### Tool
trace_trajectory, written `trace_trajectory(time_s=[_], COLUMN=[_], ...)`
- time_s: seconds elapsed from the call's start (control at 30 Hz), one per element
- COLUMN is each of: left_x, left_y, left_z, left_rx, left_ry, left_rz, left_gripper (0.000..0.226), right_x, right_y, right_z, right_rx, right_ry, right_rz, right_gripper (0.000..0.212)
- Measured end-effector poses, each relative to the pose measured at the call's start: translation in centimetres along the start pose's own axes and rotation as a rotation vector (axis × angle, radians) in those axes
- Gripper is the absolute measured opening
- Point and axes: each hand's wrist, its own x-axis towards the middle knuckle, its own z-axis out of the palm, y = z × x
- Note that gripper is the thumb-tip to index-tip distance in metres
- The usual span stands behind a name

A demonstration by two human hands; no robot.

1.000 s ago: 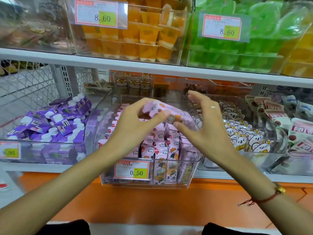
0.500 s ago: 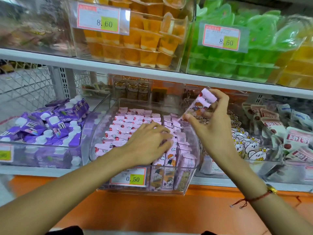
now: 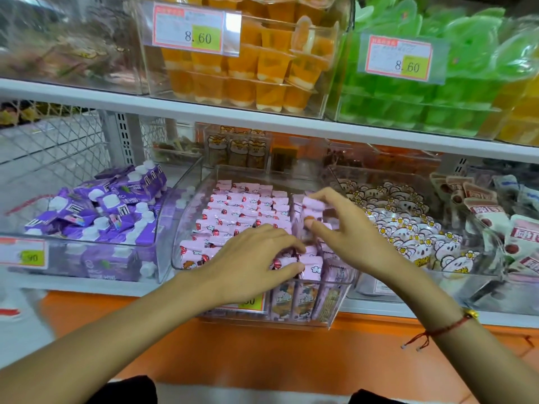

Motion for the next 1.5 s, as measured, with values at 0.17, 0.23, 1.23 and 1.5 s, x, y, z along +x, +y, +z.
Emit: trace_trajectory(time_s=[0.17,0.23,1.23,1.5], left_x=[-0.3,-0.2,1.7,3.1], left_y=[0.0,0.0,-1.1,-1.2], left_z=[-0.1,-0.3,-0.3,-0.4], left_rx=[-0.018,-0.029,-0.006,-0.029], left_ry=[0.068,0.137,-0.058,0.004], left_rz=[-0.044,-0.087,-0.118,-0.17], left_gripper=[0.03,0.026,0.046,0.027], right_x=[-0.1,-0.3,4.1,3.6], right_y=[0.2,0.2,3.0,2.2], right_z=[0.5,0.7,0.9,-1.0], right_rx=[-0.319,-0.368,-0.7,-0.093], right_ry=[-0.033,-0.053,0.082,0.569], right_rz=[-0.031,-0.032,-0.195,0.057], right_gripper=[0.03,0.02,0.024,0.01])
